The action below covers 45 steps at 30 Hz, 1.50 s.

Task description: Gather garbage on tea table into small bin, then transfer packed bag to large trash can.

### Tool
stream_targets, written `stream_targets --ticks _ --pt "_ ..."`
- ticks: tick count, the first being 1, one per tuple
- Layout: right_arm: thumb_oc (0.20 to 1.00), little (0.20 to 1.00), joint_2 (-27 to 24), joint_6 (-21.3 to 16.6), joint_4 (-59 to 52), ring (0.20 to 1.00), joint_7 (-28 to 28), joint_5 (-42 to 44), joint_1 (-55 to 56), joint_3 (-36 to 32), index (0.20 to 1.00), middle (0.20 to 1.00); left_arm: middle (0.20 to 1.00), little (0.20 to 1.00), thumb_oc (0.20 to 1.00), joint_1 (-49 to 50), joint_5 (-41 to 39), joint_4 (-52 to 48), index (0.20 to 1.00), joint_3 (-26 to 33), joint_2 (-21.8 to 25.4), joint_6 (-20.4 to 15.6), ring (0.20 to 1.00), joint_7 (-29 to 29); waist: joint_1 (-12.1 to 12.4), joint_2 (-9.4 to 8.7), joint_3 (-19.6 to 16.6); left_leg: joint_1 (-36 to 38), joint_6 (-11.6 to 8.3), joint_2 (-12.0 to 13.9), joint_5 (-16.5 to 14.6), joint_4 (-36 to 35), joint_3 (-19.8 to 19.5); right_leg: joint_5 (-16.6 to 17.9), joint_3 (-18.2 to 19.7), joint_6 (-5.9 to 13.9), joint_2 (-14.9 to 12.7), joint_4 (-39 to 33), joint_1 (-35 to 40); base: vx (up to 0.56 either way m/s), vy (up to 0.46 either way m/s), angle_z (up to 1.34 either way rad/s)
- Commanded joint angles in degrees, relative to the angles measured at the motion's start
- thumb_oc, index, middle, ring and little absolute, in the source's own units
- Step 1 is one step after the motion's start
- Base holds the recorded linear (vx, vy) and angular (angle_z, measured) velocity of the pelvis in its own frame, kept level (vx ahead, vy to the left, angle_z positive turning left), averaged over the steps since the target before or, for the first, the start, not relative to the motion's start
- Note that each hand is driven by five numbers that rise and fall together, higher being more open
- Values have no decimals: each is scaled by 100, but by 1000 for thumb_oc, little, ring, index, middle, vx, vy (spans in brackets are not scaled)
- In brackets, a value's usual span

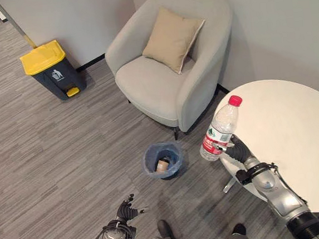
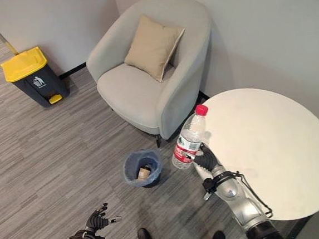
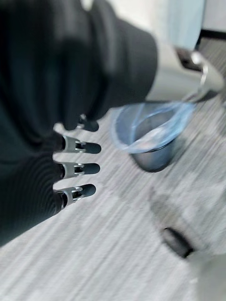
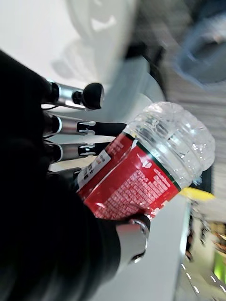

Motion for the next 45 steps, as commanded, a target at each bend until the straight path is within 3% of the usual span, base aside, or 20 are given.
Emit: stream_targets --ticks 1,2,3,6,8,9,11,16,21,28,31,33,38,45 --pt "200 200 -21 -340 -294 200 -18 -63 -427 20 200 200 1000 1000 1000 11 101 -24 1000 89 173 -103 1000 92 -28 51 24 75 -165 60 -694 222 -434 -842 661 140 332 1034 -264 50 87 16" --pt "200 200 -22 -338 -295 200 -17 -63 -430 26 200 200 1000 1000 1000 16 100 -31 1000 96 172 -99 1000 90 -13 45 20 74 -161 54 -702 221 -413 -858 693 140 323 1072 -300 113 106 15" --pt "200 200 -40 -322 -327 200 11 -81 -459 76 200 200 1000 1000 1000 -1 14 -69 1000 131 163 -107 1000 138 -109 70 161 157 -130 -32 -792 203 -552 -957 1221 78 732 1013 -740 134 43 6" --pt "200 200 -25 -304 -273 200 13 -36 -452 123 200 200 1000 1000 1000 28 -23 -15 1000 167 141 -107 1000 158 -130 73 226 233 -111 -74 -860 198 -629 -894 1293 62 908 635 -862 140 -8 0" --pt "200 200 -34 -286 -231 200 28 39 -337 76 200 200 1000 1000 1000 -10 9 81 1000 179 124 -73 1000 152 -242 15 284 236 -91 -121 -838 204 -733 -636 1521 20 1218 248 -1210 113 -161 25" --pt "200 200 -125 -285 -191 200 55 61 -128 -27 200 200 1000 1000 1000 -10 38 52 1000 198 171 -87 1000 140 -341 -46 282 235 -122 -177 -933 333 -1006 -605 1876 49 1436 -21 -1206 216 -244 62" --pt "200 200 -200 -338 -216 200 111 143 32 -87 200 200 1000 1000 1000 64 58 1 1000 193 158 -99 1000 110 -326 -98 241 161 -176 -197 -1003 553 -1211 -585 2035 -64 1532 -157 -1033 226 -235 108" --pt "200 200 -454 -287 -126 200 102 25 11 -126 200 200 1000 1000 1000 67 -25 120 1000 230 97 -27 1000 142 -269 -51 230 -132 -410 72 -903 849 -1370 -697 1611 -255 1491 -149 -983 92 -166 64" --pt "200 200 -606 -283 -107 200 47 -149 -322 43 200 200 1000 1000 1000 -45 -50 335 1000 234 98 -32 1000 253 -241 -25 378 -213 -482 173 -844 857 -1386 -793 1359 -310 1478 -18 -1013 27 -81 40" --pt "200 200 -455 -300 16 200 -303 -383 -1142 385 200 200 1000 1000 1000 -289 -247 226 1000 187 208 -96 1000 509 -120 -3 785 -836 -462 199 -832 1126 -1479 -775 1388 -326 1344 359 -1645 -91 8 5" --pt "200 200 -161 -249 329 200 -672 -439 -1678 489 200 200 1000 1000 1000 -411 -703 61 1000 191 172 -181 1000 649 -35 37 1028 -1348 -408 195 -857 1420 -1548 -767 1420 -345 1261 599 -2092 -99 42 9" --pt "200 200 78 -218 557 200 -950 -574 -2217 660 200 200 1000 1000 1000 -536 -1031 -41 1000 133 140 -273 1000 730 51 157 1308 -1867 -370 157 -1039 1756 -1634 -929 1500 -292 1153 987 -2591 -81 98 5" --pt "200 200 140 -93 1019 200 -1295 -844 -3156 968 200 200 1000 1000 1000 -927 -1140 -295 1000 -52 318 -345 1000 828 107 306 1638 -2999 -257 52 -1177 2508 -1665 -1026 1689 -334 946 1708 -3640 -119 67 18" --pt "200 200 174 46 1994 200 -1672 -927 -4739 1328 200 200 1000 1000 1000 -1621 -1498 -326 1000 -212 605 -523 1000 1075 281 404 1673 -4926 -126 49 -1477 3919 -1768 -1343 2004 -478 756 3044 -5458 -45 14 15"
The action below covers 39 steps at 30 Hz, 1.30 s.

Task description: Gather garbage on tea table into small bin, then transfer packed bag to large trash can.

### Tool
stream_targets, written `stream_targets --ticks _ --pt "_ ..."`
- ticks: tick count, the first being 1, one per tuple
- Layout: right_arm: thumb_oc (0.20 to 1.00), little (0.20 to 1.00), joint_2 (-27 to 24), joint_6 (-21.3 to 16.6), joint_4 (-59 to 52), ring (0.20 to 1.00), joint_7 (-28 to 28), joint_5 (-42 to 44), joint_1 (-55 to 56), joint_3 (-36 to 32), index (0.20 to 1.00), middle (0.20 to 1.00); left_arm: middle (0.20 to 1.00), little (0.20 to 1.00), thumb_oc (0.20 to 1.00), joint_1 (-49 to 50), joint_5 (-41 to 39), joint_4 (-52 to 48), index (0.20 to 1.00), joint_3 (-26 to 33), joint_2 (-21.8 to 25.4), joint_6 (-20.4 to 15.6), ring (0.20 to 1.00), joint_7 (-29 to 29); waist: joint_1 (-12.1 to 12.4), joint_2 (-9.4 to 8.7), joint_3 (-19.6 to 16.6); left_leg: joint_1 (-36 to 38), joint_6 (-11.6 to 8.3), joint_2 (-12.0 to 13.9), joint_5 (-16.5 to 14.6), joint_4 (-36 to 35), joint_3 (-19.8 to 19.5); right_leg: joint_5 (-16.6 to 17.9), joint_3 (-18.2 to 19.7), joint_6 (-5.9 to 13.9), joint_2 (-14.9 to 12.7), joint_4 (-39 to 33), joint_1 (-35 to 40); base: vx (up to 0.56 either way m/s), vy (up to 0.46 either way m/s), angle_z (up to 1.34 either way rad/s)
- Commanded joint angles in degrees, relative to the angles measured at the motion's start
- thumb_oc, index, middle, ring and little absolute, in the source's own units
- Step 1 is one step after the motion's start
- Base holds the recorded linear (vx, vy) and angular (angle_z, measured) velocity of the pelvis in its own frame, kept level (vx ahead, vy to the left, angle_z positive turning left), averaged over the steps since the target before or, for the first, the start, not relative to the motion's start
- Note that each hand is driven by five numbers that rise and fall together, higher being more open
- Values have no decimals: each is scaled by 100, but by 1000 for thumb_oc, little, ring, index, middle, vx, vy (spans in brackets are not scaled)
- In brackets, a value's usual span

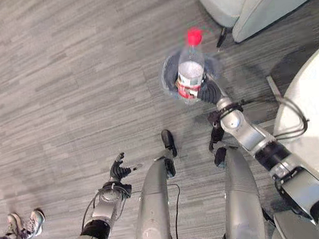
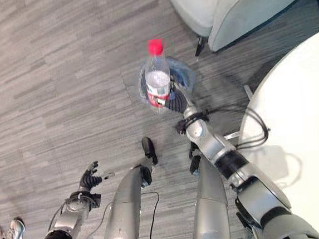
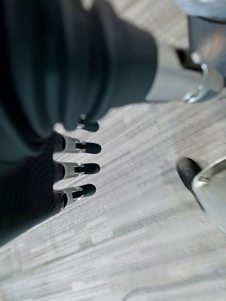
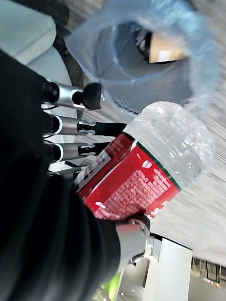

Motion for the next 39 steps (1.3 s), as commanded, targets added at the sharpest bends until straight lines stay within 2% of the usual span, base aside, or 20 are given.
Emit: stream_targets --ticks 1,3,4,8,9,17,26,27,28,32,39 --pt "200 200 149 -195 -75 200 -298 -61 -303 194 200 200 1000 1000 1000 110 -347 -122 1000 -201 237 -216 1000 258 45 79 -284 -295 41 -152 -938 731 -78 -440 554 526 -46 0 -232 -7 -25 16" --pt "200 200 126 -192 93 200 -315 -26 -559 253 200 200 1000 1000 1000 19 -377 -122 1000 -241 260 -223 1000 268 67 78 -284 -496 51 -165 -981 865 -106 -504 572 506 -81 133 -420 11 -31 15" --pt "200 200 146 -129 616 200 -380 95 -1039 320 200 200 1000 1000 1000 -150 -507 -140 1000 -358 299 -274 1000 313 129 116 -284 -955 69 -208 -1028 1175 -199 -610 613 462 -144 530 -869 16 -40 12" --pt "200 200 150 -127 893 200 -436 209 -1293 370 200 200 1000 1000 1000 -228 -600 -190 1000 -409 294 -290 1000 330 159 130 -284 -1239 82 -224 -1058 1390 -262 -708 635 407 -206 751 -1119 13 -38 18" --pt "200 200 76 -95 1257 200 -507 354 -1625 449 200 200 1000 1000 1000 -269 -678 -240 1000 -472 320 -305 1000 350 226 163 -286 -1509 101 -255 -1076 1534 -339 -777 687 363 -246 961 -1411 12 -42 12" --pt "200 200 -211 -77 1961 200 -663 602 -2166 552 200 200 1000 1000 1000 -219 -674 -363 1000 -656 366 -312 1000 305 366 172 -341 -1938 101 -341 -1008 1685 -490 -836 706 294 -301 1238 -1842 6 -24 4" --pt "200 200 -458 -53 2238 200 -770 738 -2217 654 200 200 1000 1000 1000 -98 -663 -466 1000 -685 377 -291 1000 332 408 148 -441 -2090 101 -379 -912 1565 -565 -770 713 295 -243 1233 -2037 0 -8 1" --pt "426 426 -489 -50 2238 426 -794 757 -2208 650 426 426 1000 1000 1000 -93 -654 -465 1000 -689 377 -290 1000 333 406 145 -444 -2087 101 -375 -900 1524 -557 -754 710 300 -232 1207 -2036 -31 -2 -3" --pt "1000 1000 -506 -49 2222 1000 -799 758 -2194 647 1000 1000 1000 1000 1000 -96 -641 -457 1000 -688 378 -281 1000 325 403 144 -451 -2081 103 -374 -886 1492 -560 -741 713 309 -226 1183 -2029 0 0 0" --pt "1000 1000 -597 -29 1975 1000 -810 623 -2126 699 1000 1000 1000 1000 1000 -61 -608 -465 1000 -616 380 -263 1000 313 370 119 -469 -2035 98 -363 -856 1371 -566 -680 694 337 -183 1073 -1985 0 0 0" --pt "1000 1000 -821 105 1379 1000 -699 -251 -1720 913 1000 1000 1000 1000 1000 67 -497 -437 1000 -396 333 -224 1000 317 258 -42 -542 -1918 74 -288 -844 1154 -573 -600 598 414 -55 812 -1827 -12 -5 -5"
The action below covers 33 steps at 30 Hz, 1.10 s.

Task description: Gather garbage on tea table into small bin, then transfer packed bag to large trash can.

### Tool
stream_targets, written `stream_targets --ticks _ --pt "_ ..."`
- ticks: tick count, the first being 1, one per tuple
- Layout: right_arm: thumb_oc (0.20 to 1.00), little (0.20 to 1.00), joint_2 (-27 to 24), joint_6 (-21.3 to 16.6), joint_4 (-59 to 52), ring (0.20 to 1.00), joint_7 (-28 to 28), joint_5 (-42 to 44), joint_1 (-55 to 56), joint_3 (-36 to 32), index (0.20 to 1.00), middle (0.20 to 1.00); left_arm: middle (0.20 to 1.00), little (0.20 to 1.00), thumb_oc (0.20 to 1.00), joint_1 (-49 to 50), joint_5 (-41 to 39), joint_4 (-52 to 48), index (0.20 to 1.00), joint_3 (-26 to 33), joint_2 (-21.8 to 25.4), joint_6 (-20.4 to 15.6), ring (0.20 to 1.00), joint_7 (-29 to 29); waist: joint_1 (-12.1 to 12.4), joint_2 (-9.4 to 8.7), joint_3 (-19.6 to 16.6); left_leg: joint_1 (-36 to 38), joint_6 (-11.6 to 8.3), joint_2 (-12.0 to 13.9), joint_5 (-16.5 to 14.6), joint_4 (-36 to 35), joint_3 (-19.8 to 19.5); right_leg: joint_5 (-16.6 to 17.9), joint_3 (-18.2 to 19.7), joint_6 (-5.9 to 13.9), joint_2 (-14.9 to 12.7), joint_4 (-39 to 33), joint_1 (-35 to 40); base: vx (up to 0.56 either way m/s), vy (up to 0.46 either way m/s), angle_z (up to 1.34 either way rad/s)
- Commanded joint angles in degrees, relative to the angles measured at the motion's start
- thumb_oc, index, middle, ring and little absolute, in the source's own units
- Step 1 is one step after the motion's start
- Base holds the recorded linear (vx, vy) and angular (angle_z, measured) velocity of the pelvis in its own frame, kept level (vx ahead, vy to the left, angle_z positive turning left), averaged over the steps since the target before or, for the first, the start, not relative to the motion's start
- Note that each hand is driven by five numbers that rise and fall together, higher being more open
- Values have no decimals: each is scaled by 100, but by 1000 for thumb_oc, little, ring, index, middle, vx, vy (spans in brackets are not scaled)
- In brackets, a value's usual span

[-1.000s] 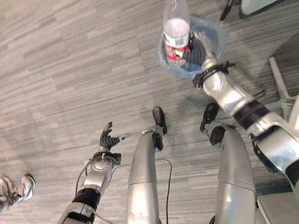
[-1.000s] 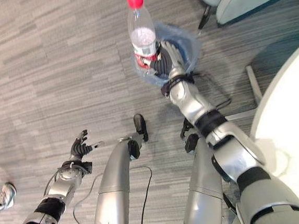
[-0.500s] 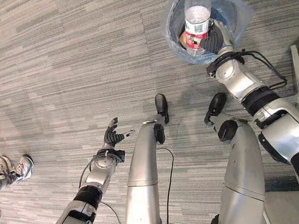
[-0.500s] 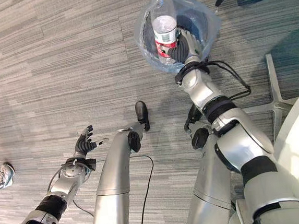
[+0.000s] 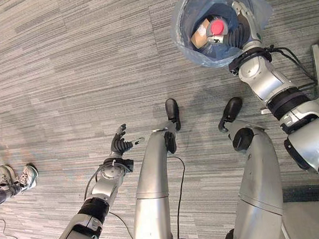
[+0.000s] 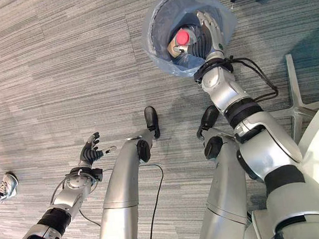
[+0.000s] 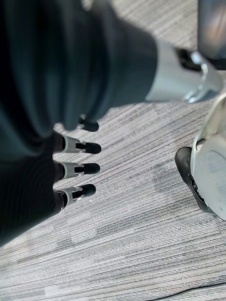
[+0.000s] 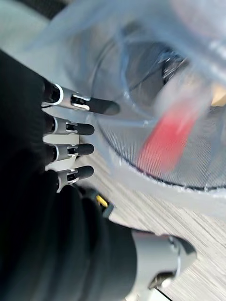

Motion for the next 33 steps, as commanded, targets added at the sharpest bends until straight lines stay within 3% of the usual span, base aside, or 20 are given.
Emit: stream_targets --ticks 1,7,12,21,22,23,33 --pt "1000 1000 -97 -3 -428 1000 -29 -646 318 252 1000 1000 1000 1000 1000 588 145 27 1000 250 63 -16 1000 106 -65 -76 -530 252 -73 -147 -635 -154 -291 -265 372 587 229 -474 265 -24 -4 -12" --pt "1000 1000 -138 188 -363 1000 100 -1706 475 638 1000 1000 1000 1000 1000 612 251 31 1000 346 145 -36 1000 107 -127 -154 -528 299 -97 -85 -622 -305 -309 -177 277 690 275 -716 376 -13 -19 -10" --pt "1000 1000 130 342 128 1000 172 -2181 387 937 1000 1000 1000 1000 1000 616 214 44 1000 338 234 -66 1000 123 -131 -129 -546 181 -106 -122 -612 -279 -343 -210 279 694 241 -642 260 5 -9 -2" --pt "1000 1000 759 468 1191 1000 322 -2115 223 1266 1000 1000 1000 1000 1000 648 -6 29 1000 272 328 -136 1000 210 -10 34 -474 -210 -76 -234 -595 7 -367 -324 456 582 146 -236 -190 9 -7 5" --pt "404 404 800 467 1261 404 338 -2108 225 1299 404 404 1000 1000 1000 648 -5 38 1000 256 332 -134 1000 207 -3 42 -469 -241 -78 -244 -593 42 -363 -334 462 570 135 -194 -216 6 -10 3" --pt "200 200 838 465 1292 200 343 -2072 246 1311 200 200 1000 1000 1000 645 -4 33 1000 247 333 -139 1000 215 5 51 -466 -257 -75 -255 -592 76 -372 -346 473 552 137 -155 -239 5 -4 5" --pt "200 200 707 385 1128 200 313 -1898 329 1246 200 200 1000 1000 1000 596 82 118 1000 192 256 -108 1000 150 36 -7 -468 16 -67 -233 -504 -276 -366 -216 407 591 264 -430 19 -23 4 -1"
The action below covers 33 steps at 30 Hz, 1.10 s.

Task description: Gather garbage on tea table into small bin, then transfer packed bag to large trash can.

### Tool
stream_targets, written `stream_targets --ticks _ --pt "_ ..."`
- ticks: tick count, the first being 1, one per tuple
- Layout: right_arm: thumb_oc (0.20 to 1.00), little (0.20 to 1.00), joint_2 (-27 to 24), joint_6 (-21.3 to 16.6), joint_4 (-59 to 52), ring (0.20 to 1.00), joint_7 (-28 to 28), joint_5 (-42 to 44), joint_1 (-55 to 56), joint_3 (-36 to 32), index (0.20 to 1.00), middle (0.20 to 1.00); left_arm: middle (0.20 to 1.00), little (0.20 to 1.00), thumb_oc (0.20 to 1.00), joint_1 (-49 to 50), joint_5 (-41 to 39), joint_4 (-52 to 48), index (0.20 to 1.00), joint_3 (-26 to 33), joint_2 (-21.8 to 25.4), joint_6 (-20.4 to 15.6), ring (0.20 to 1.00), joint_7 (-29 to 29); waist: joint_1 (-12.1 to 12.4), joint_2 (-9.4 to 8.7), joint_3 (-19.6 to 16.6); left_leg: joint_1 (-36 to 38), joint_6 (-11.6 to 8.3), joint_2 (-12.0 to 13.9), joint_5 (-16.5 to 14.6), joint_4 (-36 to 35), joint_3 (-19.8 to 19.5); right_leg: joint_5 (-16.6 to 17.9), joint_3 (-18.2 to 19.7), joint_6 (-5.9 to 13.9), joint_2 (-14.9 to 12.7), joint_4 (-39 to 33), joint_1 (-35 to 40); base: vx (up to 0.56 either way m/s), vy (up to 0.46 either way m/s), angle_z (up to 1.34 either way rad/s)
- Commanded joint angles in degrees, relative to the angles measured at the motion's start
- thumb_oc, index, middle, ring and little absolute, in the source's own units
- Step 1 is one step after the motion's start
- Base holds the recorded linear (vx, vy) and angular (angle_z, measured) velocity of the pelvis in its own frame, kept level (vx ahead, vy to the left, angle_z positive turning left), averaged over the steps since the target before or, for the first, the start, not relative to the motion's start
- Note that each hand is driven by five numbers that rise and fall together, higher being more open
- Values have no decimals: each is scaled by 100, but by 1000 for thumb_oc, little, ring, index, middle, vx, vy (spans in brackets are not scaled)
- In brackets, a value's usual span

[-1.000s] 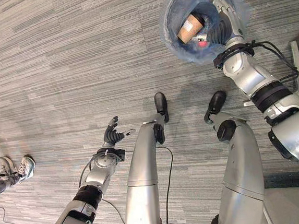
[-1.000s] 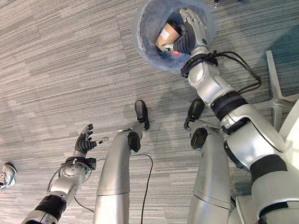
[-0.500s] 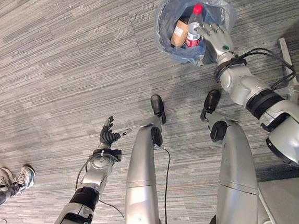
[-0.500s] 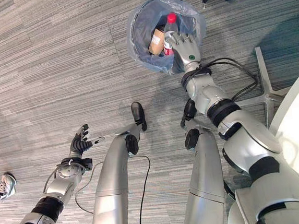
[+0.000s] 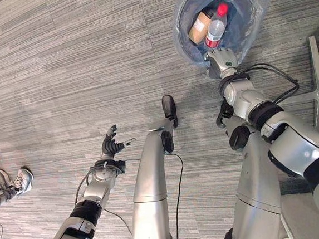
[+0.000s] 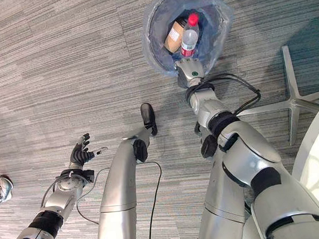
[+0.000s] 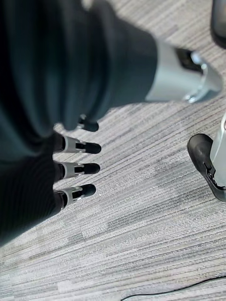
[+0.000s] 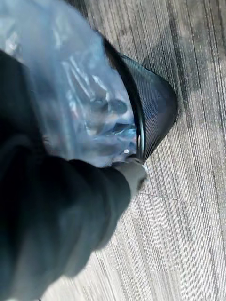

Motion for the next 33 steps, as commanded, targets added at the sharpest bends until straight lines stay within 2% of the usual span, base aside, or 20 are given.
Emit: stream_targets --ticks 1,11,14,16,17,21,24,27,28,29,30,31,33 --pt "200 200 -139 -98 -190 200 -66 168 209 112 200 200 1000 1000 1000 392 110 133 1000 -7 -20 -85 1000 100 112 -5 -413 360 -88 -188 -563 -224 -385 -402 344 506 232 -223 298 -65 2 -11" --pt "200 200 -277 -211 -756 200 -189 775 367 -405 200 200 1000 1000 1000 324 176 167 1000 60 -43 -20 1000 69 27 -48 -345 799 -155 -98 -384 -701 -401 -193 211 584 320 -769 824 -54 -7 -4" --pt "200 200 -222 -359 -1261 200 -211 1260 719 -855 200 200 1000 1000 1000 376 220 147 1000 93 -110 19 1000 20 -10 -94 -410 1121 -184 -66 -337 -927 -414 -136 148 607 343 -982 1147 -37 -7 0" --pt "200 200 -190 -483 -1757 200 -149 1599 1124 -1161 200 200 1000 1000 1000 440 322 133 1000 113 -140 50 1000 -24 -26 -143 -476 1502 -205 -50 -314 -1168 -420 -99 84 643 341 -1178 1497 1 -9 -2" --pt "200 200 -198 -666 -2604 200 100 1788 1763 -1440 200 200 1000 1000 1000 527 617 58 1000 123 -129 146 1000 -153 -106 -253 -570 2098 -234 -51 -325 -1473 -414 -7 -34 708 321 -1514 2088 4 -15 -6" --pt "200 200 -215 -812 -3279 200 304 2088 2312 -1713 200 200 1000 1000 1000 660 839 -95 1000 126 -81 159 1000 -224 -156 -343 -603 2692 -269 -53 -307 -1773 -406 90 -132 762 320 -1860 2687 21 10 2" --pt "200 200 -27 -1152 -4231 200 674 2819 3234 -2098 200 200 1000 1000 1000 840 1027 -402 1000 140 -92 162 1000 -374 -233 -496 -698 3620 -323 -47 -286 -2217 -365 229 -256 835 353 -2452 3641 55 24 -2" --pt "200 200 149 -1267 -4742 200 925 3280 3845 -2300 200 200 1000 1000 1000 1062 1020 -675 1000 171 -187 157 1000 -473 -268 -632 -820 4339 -343 -41 -259 -2565 -305 363 -356 897 400 -2975 4435 46 48 -4" --pt "200 200 189 -1309 -4981 200 1016 3379 4041 -2393 200 200 1000 1000 1000 1135 989 -787 1000 193 -253 130 1000 -487 -305 -708 -873 4549 -336 -55 -87 -2759 -245 561 -459 889 388 -3233 4682 36 32 -7" --pt "200 200 190 -1303 -4987 200 1019 3379 4056 -2389 200 200 1000 1000 1000 1148 988 -787 1000 192 -254 133 1000 -488 -295 -688 -876 4653 -373 -30 -226 -2768 -282 425 -418 946 423 -3194 4758 -43 45 -6" --pt "200 200 220 -1306 -5043 200 1117 3455 4184 -2388 200 200 1000 1000 1000 1184 943 -780 1000 220 -286 151 1000 -508 -319 -736 -934 4740 -323 -55 -82 -2834 -254 601 -473 901 403 -3383 4910 101 52 -6" --pt "200 200 249 -1342 -5310 200 1230 3530 4470 -2515 200 200 1000 1000 1000 1344 960 -924 1000 272 -327 148 1000 -530 -357 -842 -1098 5173 -338 -34 -94 -3054 -191 685 -493 970 419 -3709 5373 36 86 -5" --pt "200 200 284 -1393 -5497 200 1301 3574 4703 -2596 200 200 1000 1000 1000 1498 915 -1073 1000 369 -385 127 1000 -519 -382 -937 -1280 5563 -356 -38 -102 -3276 -103 784 -500 1055 450 -3981 5736 95 66 -7"
